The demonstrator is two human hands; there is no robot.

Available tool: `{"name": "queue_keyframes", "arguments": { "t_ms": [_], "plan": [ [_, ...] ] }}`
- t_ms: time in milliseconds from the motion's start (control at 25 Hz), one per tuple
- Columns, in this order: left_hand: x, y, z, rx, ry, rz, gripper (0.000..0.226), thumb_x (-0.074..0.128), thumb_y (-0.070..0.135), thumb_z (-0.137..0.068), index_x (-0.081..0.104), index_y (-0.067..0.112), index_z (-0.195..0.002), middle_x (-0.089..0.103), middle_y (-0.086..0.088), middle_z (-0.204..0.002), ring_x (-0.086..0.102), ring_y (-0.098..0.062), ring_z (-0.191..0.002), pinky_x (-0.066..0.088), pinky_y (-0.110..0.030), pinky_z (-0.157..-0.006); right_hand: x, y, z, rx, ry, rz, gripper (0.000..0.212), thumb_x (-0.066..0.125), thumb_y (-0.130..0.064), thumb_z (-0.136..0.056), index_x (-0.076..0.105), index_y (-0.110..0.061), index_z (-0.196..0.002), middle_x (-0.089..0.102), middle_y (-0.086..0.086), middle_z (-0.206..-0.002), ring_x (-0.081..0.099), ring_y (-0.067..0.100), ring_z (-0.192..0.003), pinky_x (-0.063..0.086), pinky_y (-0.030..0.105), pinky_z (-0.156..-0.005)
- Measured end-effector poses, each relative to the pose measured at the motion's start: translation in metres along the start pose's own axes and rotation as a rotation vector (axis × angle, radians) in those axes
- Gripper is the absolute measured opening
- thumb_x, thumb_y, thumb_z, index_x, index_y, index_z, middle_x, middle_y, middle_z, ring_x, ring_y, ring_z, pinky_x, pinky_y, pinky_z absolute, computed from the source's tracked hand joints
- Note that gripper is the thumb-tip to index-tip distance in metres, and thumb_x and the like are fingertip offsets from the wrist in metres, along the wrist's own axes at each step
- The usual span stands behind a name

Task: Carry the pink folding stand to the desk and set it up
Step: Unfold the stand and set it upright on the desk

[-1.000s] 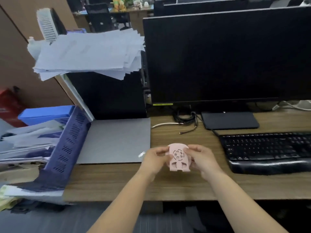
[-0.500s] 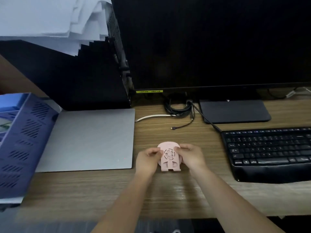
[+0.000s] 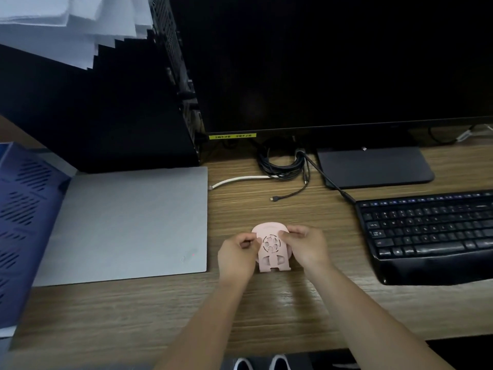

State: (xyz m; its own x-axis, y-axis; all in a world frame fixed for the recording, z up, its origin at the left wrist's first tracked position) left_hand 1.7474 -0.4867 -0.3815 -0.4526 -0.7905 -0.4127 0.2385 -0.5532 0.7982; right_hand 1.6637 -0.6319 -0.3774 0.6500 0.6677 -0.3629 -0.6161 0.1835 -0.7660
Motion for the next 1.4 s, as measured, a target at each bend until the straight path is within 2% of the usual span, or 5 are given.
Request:
{"name": "queue_keyframes", "arguments": {
  "t_ms": [320,520,680,1120,1400],
  "plan": [
    [0.000,0.003,-0.001,0.099,0.006,-0.069,0.024,0.064,0.021,-0.085,0.069,0.016,-0.108,0.073,-0.001,-0.105,0.062,-0.008,-0.088,0.040,-0.008,-0.067,0.001,0.002,-0.003,-0.010,0.012,0.022,0.021,0.073,-0.012,-0.075,0.073,-0.005,-0.095,0.074,0.013,-0.095,0.068,0.024,-0.087,0.053,0.038,-0.085],
    [-0.005,-0.003,-0.001,0.327,-0.123,-0.322,0.070,0.064,0.017,-0.082,0.031,0.029,-0.143,0.053,0.003,-0.135,0.038,-0.014,-0.128,0.029,-0.027,-0.104,-0.001,0.008,-0.001,0.039,-0.017,-0.013,0.010,0.062,-0.024,-0.079,0.070,-0.019,-0.082,0.072,0.003,-0.087,0.068,0.024,-0.087,0.055,0.047,-0.086],
    [0.007,-0.006,-0.001,0.467,-0.241,-0.598,0.099,0.075,0.045,-0.065,0.017,0.034,-0.145,0.047,0.009,-0.139,0.022,-0.012,-0.131,0.016,-0.028,-0.098,0.010,0.019,-0.004,0.050,-0.113,-0.002,0.006,0.062,-0.032,-0.070,0.063,-0.027,-0.070,0.074,0.007,-0.088,0.070,0.030,-0.083,0.056,0.053,-0.080],
    [0.008,-0.008,-0.016,0.632,-0.138,-0.703,0.068,0.051,0.066,-0.062,0.047,0.045,-0.127,0.044,0.026,-0.137,0.030,-0.013,-0.122,0.009,-0.024,-0.087,0.012,0.015,-0.006,0.114,-0.339,-0.077,0.016,0.065,-0.004,-0.083,0.058,-0.001,-0.098,0.068,0.011,-0.083,0.066,0.017,-0.059,0.058,0.029,-0.048],
    [0.008,-0.009,-0.017,0.642,-0.142,-0.747,0.066,0.059,0.063,-0.065,0.047,0.044,-0.127,0.042,0.025,-0.140,0.027,-0.012,-0.124,0.010,-0.029,-0.088,0.011,0.017,-0.006,0.086,-0.366,-0.111,0.015,0.066,-0.002,-0.082,0.058,-0.003,-0.095,0.070,0.011,-0.073,0.068,0.017,-0.055,0.059,0.033,-0.051]
  ]
}}
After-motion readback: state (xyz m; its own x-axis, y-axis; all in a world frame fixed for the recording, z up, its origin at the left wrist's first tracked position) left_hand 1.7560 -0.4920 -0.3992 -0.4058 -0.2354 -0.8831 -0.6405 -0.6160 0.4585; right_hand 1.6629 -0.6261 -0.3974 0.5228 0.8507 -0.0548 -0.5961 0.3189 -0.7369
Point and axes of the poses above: each hand's wrist, its own z-axis away from the middle knuckle, its own x-axis out of the palm, y = z × x, the point moved 6 cm from there along -z, towards the middle knuckle
